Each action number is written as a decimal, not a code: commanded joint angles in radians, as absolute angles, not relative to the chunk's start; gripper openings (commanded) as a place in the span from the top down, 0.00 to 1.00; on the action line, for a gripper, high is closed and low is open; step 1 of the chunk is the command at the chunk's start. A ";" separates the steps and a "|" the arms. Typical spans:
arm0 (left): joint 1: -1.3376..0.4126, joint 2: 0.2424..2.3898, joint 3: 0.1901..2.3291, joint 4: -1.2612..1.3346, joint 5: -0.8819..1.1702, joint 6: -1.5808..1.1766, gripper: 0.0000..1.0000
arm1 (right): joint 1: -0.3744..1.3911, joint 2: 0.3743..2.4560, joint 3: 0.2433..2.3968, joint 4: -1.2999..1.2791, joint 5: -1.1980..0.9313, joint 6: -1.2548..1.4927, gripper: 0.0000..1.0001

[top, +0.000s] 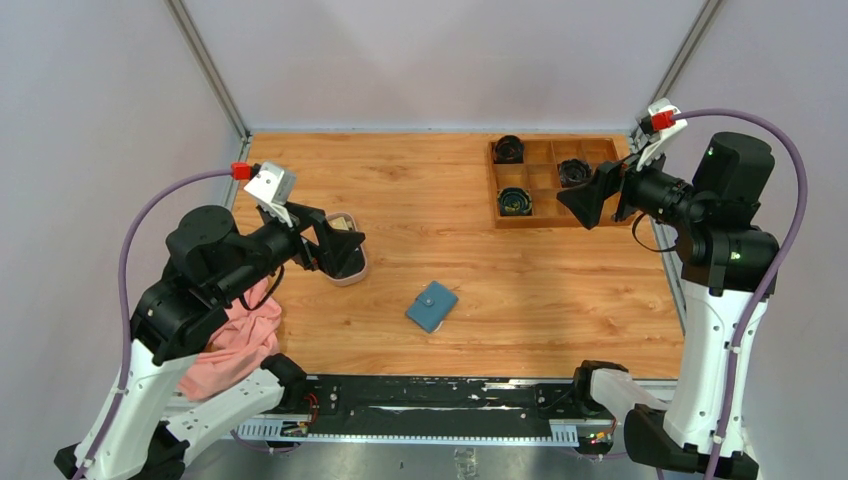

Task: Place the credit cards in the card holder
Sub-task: Reset both arms

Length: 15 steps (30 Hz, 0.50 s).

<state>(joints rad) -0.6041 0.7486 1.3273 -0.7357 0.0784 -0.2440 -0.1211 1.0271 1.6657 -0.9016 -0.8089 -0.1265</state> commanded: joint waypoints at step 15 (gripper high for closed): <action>-0.598 0.759 1.309 -0.740 0.086 -0.236 0.00 | -0.156 1.034 1.643 -0.883 -0.845 -0.118 0.00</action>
